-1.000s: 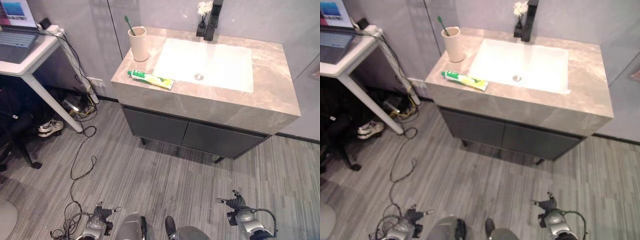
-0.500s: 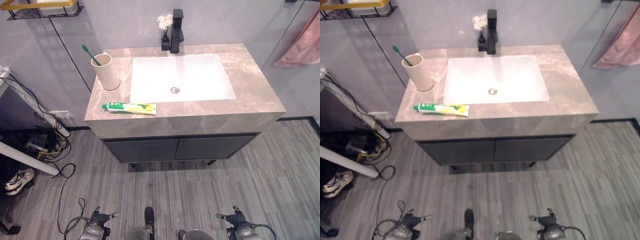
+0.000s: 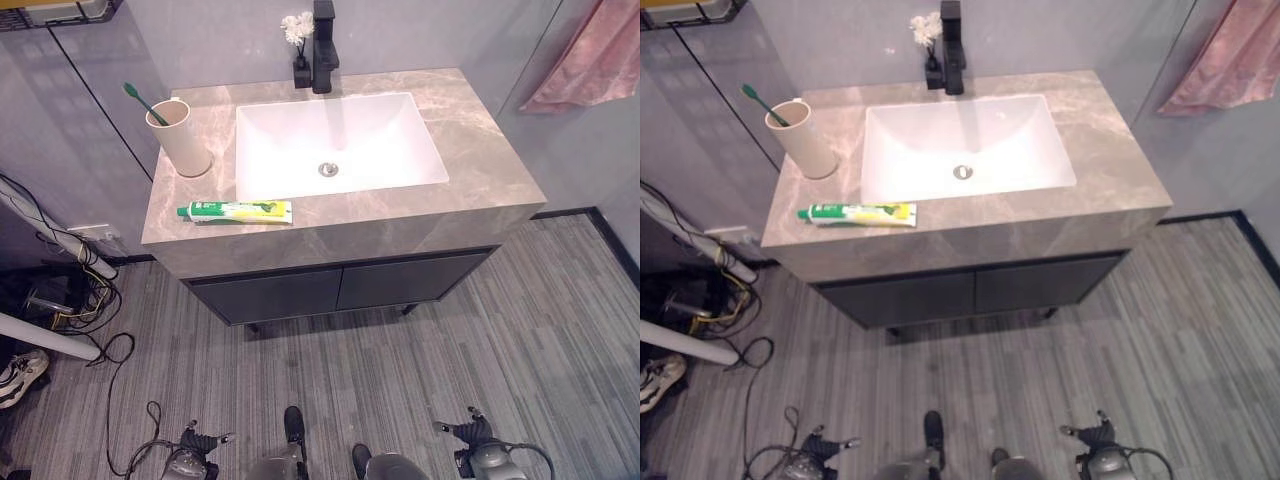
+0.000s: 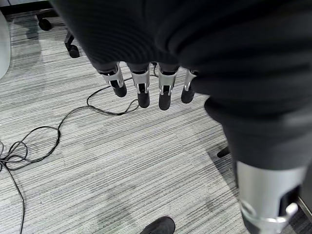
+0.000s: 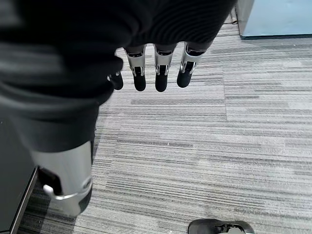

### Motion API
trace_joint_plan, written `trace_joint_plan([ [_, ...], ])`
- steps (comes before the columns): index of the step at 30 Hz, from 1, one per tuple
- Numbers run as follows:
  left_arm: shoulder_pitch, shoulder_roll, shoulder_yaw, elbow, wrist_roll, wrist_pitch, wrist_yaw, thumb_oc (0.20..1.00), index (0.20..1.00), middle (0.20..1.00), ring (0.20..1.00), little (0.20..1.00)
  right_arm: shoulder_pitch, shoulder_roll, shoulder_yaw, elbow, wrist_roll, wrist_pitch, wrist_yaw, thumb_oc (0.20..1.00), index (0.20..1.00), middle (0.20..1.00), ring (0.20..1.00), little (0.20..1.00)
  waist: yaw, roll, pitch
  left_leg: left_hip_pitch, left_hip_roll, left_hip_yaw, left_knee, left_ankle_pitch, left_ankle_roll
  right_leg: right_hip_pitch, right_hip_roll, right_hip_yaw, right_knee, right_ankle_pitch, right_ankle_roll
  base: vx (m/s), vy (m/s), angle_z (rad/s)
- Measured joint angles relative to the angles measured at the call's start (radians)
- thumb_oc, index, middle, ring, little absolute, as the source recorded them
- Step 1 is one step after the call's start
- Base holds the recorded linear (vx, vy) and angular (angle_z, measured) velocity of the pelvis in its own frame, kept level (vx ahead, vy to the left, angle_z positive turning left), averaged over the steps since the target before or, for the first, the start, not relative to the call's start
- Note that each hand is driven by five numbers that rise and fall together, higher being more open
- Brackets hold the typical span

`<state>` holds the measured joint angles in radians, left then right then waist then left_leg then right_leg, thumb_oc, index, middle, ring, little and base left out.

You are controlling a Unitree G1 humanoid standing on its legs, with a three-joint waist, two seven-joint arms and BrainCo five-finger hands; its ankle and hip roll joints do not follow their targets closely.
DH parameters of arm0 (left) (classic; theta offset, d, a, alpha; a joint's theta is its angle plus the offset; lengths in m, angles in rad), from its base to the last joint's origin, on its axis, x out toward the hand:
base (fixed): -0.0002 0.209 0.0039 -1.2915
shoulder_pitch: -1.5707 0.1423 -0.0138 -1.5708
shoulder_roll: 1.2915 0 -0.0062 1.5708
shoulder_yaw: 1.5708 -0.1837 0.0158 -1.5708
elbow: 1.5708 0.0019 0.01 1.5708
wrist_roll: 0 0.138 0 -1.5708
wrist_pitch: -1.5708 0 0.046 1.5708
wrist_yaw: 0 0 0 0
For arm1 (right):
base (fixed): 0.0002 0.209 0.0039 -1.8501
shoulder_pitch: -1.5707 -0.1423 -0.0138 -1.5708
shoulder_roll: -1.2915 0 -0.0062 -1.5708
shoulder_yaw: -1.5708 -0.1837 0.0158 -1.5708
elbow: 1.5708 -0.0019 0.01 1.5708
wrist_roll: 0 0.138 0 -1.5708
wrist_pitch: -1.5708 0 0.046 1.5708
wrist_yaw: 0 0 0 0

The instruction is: Put brush and paste in cup on sink, flatten towel.

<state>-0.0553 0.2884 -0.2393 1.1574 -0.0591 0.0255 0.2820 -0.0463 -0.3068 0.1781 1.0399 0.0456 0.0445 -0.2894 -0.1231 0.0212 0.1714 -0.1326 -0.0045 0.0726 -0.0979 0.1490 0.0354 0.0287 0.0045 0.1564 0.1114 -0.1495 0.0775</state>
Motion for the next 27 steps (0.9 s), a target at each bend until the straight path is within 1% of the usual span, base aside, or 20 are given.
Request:
trace_joint_plan([
  [3, 0.008, 0.001, -0.001, -0.001, 0.000, 0.000, 0.000, 1.000, 1.000, 1.000, 1.000, 1.000, 0.003, 0.000, 0.001, 0.000, 0.000, -0.001, 0.000, 1.000, 1.000, 1.000, 1.000, 1.000, 0.001, -0.006, -0.008, 0.012, 0.003, 0.000, 0.000, 0.000, 0.000, 0.007, 0.002, 0.000, 0.004, 0.000, 0.001, 0.02, 0.038, -0.01],
  [6, 0.011, 0.004, -0.001, -0.002, 0.002, 0.000, 0.001, 1.000, 1.000, 1.000, 1.000, 1.000, -0.012, 0.001, 0.005, -0.001, 0.000, -0.001, 0.000, 1.000, 1.000, 1.000, 1.000, 1.000, 0.007, -0.022, -0.021, 0.009, -0.001, -0.001, 0.000, 0.000, -0.001, 0.018, -0.002, -0.006, -0.029, 0.012, -0.018, -0.01, 0.071, -0.01],
  [8, 0.015, 0.004, -0.003, -0.016, 0.030, 0.000, 0.001, 1.000, 1.000, 1.000, 1.000, 1.000, -0.018, 0.001, 0.006, -0.001, 0.000, -0.001, 0.000, 1.000, 1.000, 1.000, 1.000, 1.000, 0.009, -0.029, -0.026, 0.012, -0.007, -0.007, 0.005, 0.000, 0.000, 0.023, -0.005, -0.015, -0.024, 0.015, -0.018, -0.04, 0.100, 0.07],
  [9, 0.016, 0.005, -0.009, -0.035, 0.036, 0.000, 0.002, 1.000, 1.000, 1.000, 1.000, 1.000, -0.017, 0.000, 0.006, 0.000, 0.000, -0.001, 0.000, 1.000, 1.000, 1.000, 1.000, 1.000, 0.010, -0.029, -0.025, 0.010, -0.007, -0.009, 0.004, 0.000, 0.000, 0.021, -0.006, -0.023, -0.017, 0.016, -0.016, -0.02, 0.055, 0.11],
  [11, 0.008, 0.010, -0.014, -0.049, 0.040, -0.001, 0.002, 1.000, 1.000, 1.000, 1.000, 1.000, -0.018, 0.002, 0.006, 0.000, -0.001, -0.002, 0.000, 1.000, 1.000, 1.000, 1.000, 1.000, 0.028, -0.031, -0.027, 0.009, -0.007, -0.006, 0.000, 0.000, -0.001, 0.006, -0.005, -0.027, 0.008, 0.017, -0.015, -0.06, 0.157, 0.01],
  [12, -0.005, 0.018, -0.022, -0.054, 0.044, 0.000, 0.002, 1.000, 1.000, 1.000, 1.000, 1.000, -0.014, 0.000, -0.001, -0.002, 0.001, -0.003, 0.000, 1.000, 1.000, 1.000, 1.000, 1.000, 0.026, -0.031, -0.025, 0.002, -0.016, -0.012, 0.000, -0.003, -0.003, -0.008, -0.007, -0.035, 0.029, 0.020, -0.016, -0.09, 0.207, 0.04],
  [13, -0.013, 0.024, -0.024, -0.069, 0.053, 0.000, 0.001, 1.000, 1.000, 1.000, 1.000, 1.000, -0.015, -0.001, -0.002, -0.001, 0.008, -0.005, 0.001, 1.000, 1.000, 1.000, 1.000, 1.000, 0.021, -0.034, -0.019, -0.012, -0.034, -0.011, 0.034, -0.013, 0.001, -0.039, -0.017, -0.046, 0.073, 0.019, -0.017, -0.09, 0.177, 0.24],
  [14, -0.028, 0.025, -0.024, -0.085, 0.064, -0.001, 0.001, 1.000, 1.000, 1.000, 1.000, 1.000, -0.015, -0.006, 0.000, -0.003, 0.021, -0.009, 0.003, 1.000, 1.000, 1.000, 1.000, 1.000, 0.015, -0.042, -0.008, -0.060, -0.061, -0.004, 0.177, -0.059, 0.051, -0.064, -0.040, -0.064, 0.112, 0.011, -0.021, -0.06, 0.093, 0.11],
  [15, -0.032, 0.022, -0.030, -0.104, 0.067, -0.002, -0.001, 1.000, 1.000, 1.000, 1.000, 1.000, -0.019, -0.016, 0.003, -0.002, 0.021, -0.011, 0.007, 1.000, 1.000, 1.000, 1.000, 1.000, 0.015, -0.032, 0.001, -0.098, -0.066, 0.018, 0.360, -0.146, 0.092, -0.091, -0.043, -0.061, 0.167, 0.006, -0.016, -0.05, 0.089, -0.11],
  [16, -0.025, 0.016, -0.032, -0.115, 0.068, -0.002, -0.003, 1.000, 1.000, 1.000, 1.000, 1.000, -0.030, -0.030, 0.006, -0.015, 0.023, -0.011, 0.009, 1.000, 1.000, 1.000, 1.000, 1.000, 0.020, 0.006, 0.013, -0.087, -0.039, 0.006, 0.353, -0.215, 0.049, -0.121, -0.013, -0.069, 0.234, 0.005, -0.007, -0.01, 0.105, -0.21],
  [17, -0.034, 0.023, -0.038, -0.109, 0.070, -0.001, -0.004, 1.000, 1.000, 1.000, 1.000, 1.000, -0.024, -0.024, 0.008, -0.017, 0.025, -0.010, 0.007, 1.000, 1.000, 1.000, 1.000, 1.000, 0.015, 0.012, 0.024, -0.072, -0.051, -0.005, 0.325, -0.219, 0.062, -0.145, -0.017, -0.081, 0.286, 0.005, 0.002, 0.03, 0.179, -0.12],
  [18, -0.042, 0.033, -0.043, -0.119, 0.071, -0.002, -0.003, 1.000, 1.000, 1.000, 1.000, 1.000, -0.020, -0.011, 0.010, -0.011, 0.031, -0.007, 0.011, 1.000, 1.000, 1.000, 1.000, 1.000, 0.018, 0.005, 0.038, -0.044, -0.062, -0.004, 0.268, -0.214, 0.064, -0.184, -0.032, -0.114, 0.324, 0.023, -0.007, 0.07, 0.159, -0.06],
  [19, -0.043, 0.034, -0.047, -0.120, 0.075, -0.006, -0.004, 1.000, 1.000, 1.000, 1.000, 1.000, -0.019, -0.004, 0.007, -0.007, 0.036, -0.007, 0.011, 1.000, 1.000, 1.000, 1.000, 1.000, 0.029, 0.005, 0.044, -0.020, -0.059, 0.006, 0.206, -0.209, 0.054, -0.201, -0.044, -0.174, 0.311, 0.024, -0.009, 0.11, 0.114, -0.16],
  [20, -0.049, 0.031, -0.048, -0.116, 0.077, -0.001, -0.007, 1.000, 1.000, 1.000, 1.000, 1.000, -0.020, 0.000, 0.004, -0.002, 0.039, -0.007, 0.011, 1.000, 1.000, 1.000, 1.000, 1.000, 0.029, 0.011, 0.048, 0.001, -0.052, 0.016, 0.149, -0.212, 0.040, -0.201, -0.048, -0.215, 0.260, 0.028, -0.006, 0.08, 0.040, -0.15],
  [21, -0.045, 0.035, -0.046, -0.113, 0.077, 0.000, -0.012, 1.000, 1.000, 1.000, 1.000, 1.000, -0.012, 0.007, 0.002, -0.001, 0.040, -0.008, 0.010, 1.000, 1.000, 1.000, 1.000, 1.000, 0.018, -0.009, 0.053, 0.001, -0.073, 0.037, 0.167, -0.217, 0.059, -0.206, -0.075, -0.244, 0.188, 0.032, 0.004, 0.16, 0.018, -0.14],
  [22, -0.051, 0.035, -0.034, -0.082, 0.077, 0.000, -0.017, 1.000, 1.000, 1.000, 1.000, 1.000, -0.018, -0.006, 0.003, -0.006, 0.040, -0.009, 0.009, 1.000, 1.000, 1.000, 1.000, 1.000, 0.024, -0.009, 0.070, 0.018, -0.069, 0.036, 0.209, -0.185, 0.111, -0.224, -0.086, -0.234, 0.177, 0.036, 0.068, 0.17, 0.004, -0.17],
  [23, -0.054, 0.029, -0.033, -0.072, 0.076, 0.001, -0.016, 1.000, 1.000, 1.000, 1.000, 1.000, -0.015, -0.004, 0.005, -0.009, 0.040, -0.007, 0.011, 1.000, 1.000, 1.000, 1.000, 1.000, 0.025, -0.023, 0.076, 0.029, -0.084, 0.037, 0.177, -0.184, 0.092, -0.248, -0.096, -0.219, 0.152, 0.049, 0.076, 0.25, -0.002, -0.13],
  [24, -0.054, 0.024, -0.027, -0.072, 0.077, 0.000, -0.019, 1.000, 1.000, 1.000, 1.000, 1.000, -0.019, -0.003, 0.005, -0.006, 0.040, -0.005, 0.011, 1.000, 1.000, 1.000, 1.000, 1.000, 0.022, -0.013, 0.079, 0.029, -0.082, 0.032, 0.164, -0.182, 0.092, -0.253, -0.091, -0.224, 0.100, 0.063, 0.092, 0.28, -0.027, 0.09],
  [25, -0.063, 0.011, -0.028, -0.070, 0.077, 0.000, -0.023, 1.000, 1.000, 1.000, 1.000, 1.000, -0.017, -0.004, 0.005, -0.006, 0.040, -0.005, 0.011, 1.000, 1.000, 1.000, 1.000, 1.000, 0.007, -0.003, 0.088, 0.036, -0.082, 0.019, 0.136, -0.183, 0.092, -0.265, -0.084, -0.221, -0.046, 0.145, 0.107, 0.31, -0.040, 0.23],
  [27, -0.059, 0.008, -0.027, -0.070, 0.079, 0.000, -0.024, 1.000, 1.000, 1.000, 1.000, 1.000, -0.010, -0.004, 0.005, -0.016, 0.039, -0.005, 0.011, 1.000, 1.000, 1.000, 1.000, 1.000, 0.003, -0.002, 0.091, 0.055, -0.091, 0.019, 0.116, -0.173, 0.084, -0.268, -0.099, -0.225, -0.131, 0.217, 0.105, 0.27, -0.045, 0.16],
])
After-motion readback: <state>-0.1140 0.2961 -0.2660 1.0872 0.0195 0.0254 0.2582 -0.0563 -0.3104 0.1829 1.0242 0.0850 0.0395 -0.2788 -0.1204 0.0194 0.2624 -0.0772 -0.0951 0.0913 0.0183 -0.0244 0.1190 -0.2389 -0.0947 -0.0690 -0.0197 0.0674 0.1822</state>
